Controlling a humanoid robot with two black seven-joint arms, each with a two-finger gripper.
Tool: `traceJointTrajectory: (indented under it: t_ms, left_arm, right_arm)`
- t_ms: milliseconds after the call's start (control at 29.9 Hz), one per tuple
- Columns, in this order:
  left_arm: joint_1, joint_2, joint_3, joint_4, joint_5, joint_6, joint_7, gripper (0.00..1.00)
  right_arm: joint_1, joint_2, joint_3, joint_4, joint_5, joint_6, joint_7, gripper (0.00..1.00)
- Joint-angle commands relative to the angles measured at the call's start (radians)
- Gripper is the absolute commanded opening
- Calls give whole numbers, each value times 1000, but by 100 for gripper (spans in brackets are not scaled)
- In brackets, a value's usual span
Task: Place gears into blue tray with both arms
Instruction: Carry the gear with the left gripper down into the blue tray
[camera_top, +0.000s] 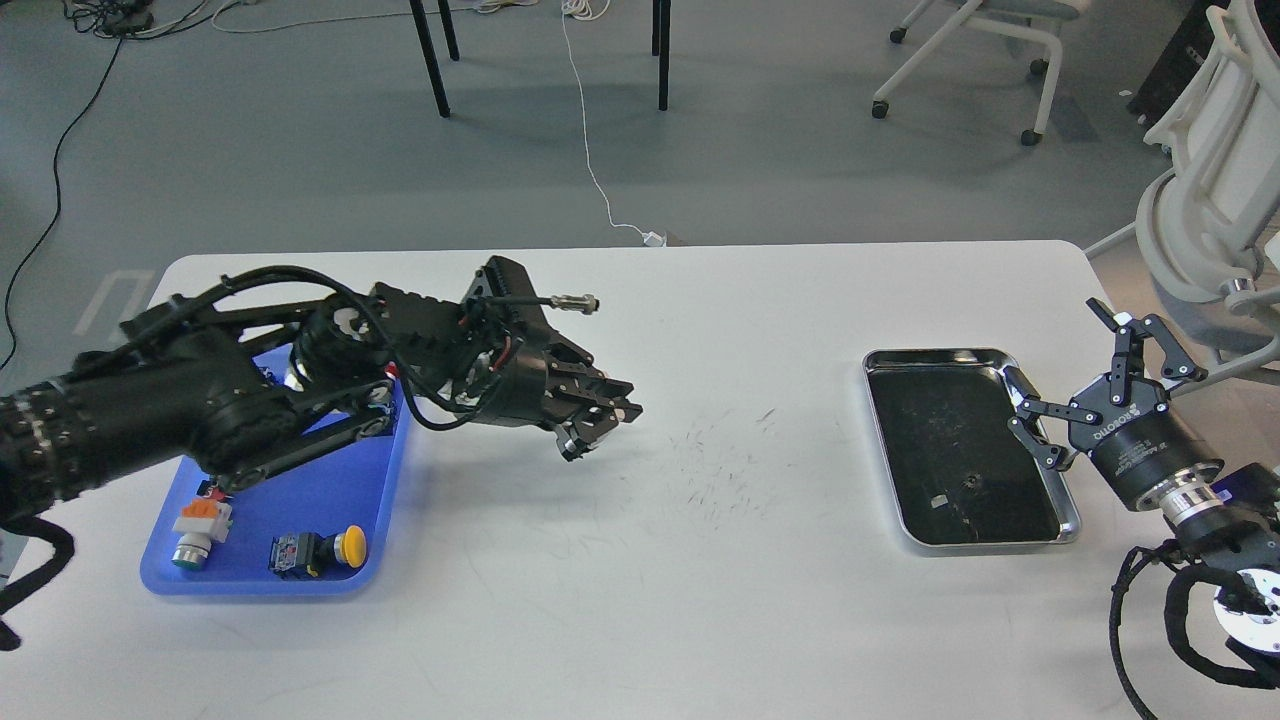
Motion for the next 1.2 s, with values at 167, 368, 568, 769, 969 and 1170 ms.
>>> traceJointTrajectory:
  t_ms: [167, 368, 568, 769, 969, 1170]
  left_arm:
    - [150, 367, -22, -133, -9, 5, 0, 12]
    - [302, 359, -148, -35, 69, 7, 0, 13]
    - [339, 307, -177, 64, 207, 7, 0, 13]
    - [345, 277, -182, 142, 209, 13, 0, 14]
    - [345, 240, -183, 205, 204, 25, 0, 15]
    - [344, 229, -197, 242, 203, 32, 0, 19]
  right_arm:
    - [0, 4, -2, -4, -1, 0, 0, 97]
    - [0, 9, 0, -7, -1, 0, 0, 97]
    - [-1, 9, -5, -5, -1, 0, 0, 97]
    - [-1, 10, -3, -10, -1, 0, 0, 98]
    - [-1, 9, -5, -10, -1, 0, 0, 97]
    - [-1, 9, -5, -8, -1, 0, 0, 98]
